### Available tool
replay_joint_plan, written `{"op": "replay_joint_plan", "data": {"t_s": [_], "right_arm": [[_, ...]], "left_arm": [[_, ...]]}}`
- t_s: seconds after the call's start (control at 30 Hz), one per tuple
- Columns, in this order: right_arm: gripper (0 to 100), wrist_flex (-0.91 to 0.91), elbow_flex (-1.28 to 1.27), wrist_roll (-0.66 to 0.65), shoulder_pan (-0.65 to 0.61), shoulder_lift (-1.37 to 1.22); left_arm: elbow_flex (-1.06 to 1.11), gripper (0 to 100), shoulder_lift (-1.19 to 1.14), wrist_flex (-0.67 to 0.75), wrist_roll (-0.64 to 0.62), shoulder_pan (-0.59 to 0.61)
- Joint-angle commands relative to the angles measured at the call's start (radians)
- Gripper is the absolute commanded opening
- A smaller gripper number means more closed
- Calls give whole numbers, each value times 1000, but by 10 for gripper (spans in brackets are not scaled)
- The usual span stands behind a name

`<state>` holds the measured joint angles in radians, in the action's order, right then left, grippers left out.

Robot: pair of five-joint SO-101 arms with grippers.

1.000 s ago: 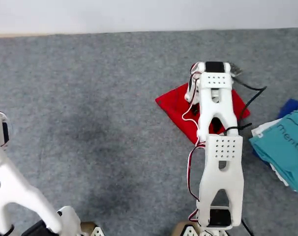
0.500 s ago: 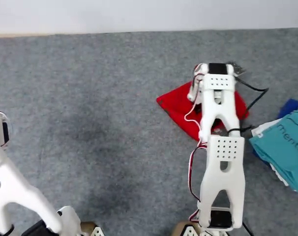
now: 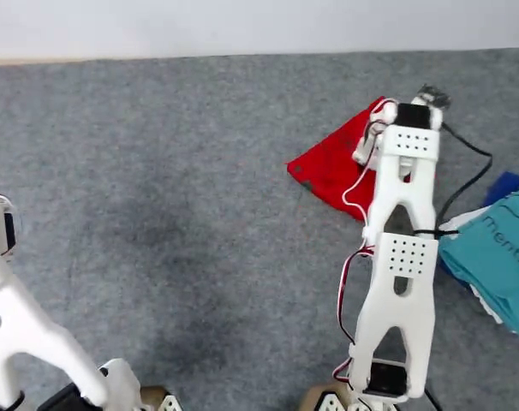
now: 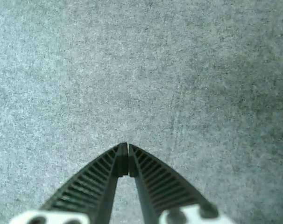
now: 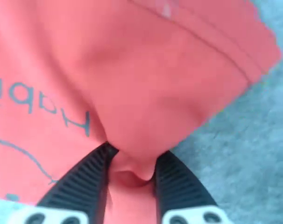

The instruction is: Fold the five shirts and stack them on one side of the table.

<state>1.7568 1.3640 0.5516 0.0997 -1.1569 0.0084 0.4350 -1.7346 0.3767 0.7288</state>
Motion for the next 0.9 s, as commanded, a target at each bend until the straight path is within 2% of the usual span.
{"op": "replay_joint_plan", "data": {"t_s": [0.0,0.2,0.43,0.57,0.87], "right_arm": [[8,42,-3,-28,39,182],[8,41,-334,-80,84,568],[8,39,-667,-210,174,957],[8,38,-717,-290,254,1033],[8,38,-718,-462,420,1021]], "left_arm": [[-4,6,25,-17,8,-2],[-4,6,25,0,84,-2],[-5,6,26,3,94,-2],[-5,6,26,3,94,-3],[-5,6,26,2,94,-3]]}}
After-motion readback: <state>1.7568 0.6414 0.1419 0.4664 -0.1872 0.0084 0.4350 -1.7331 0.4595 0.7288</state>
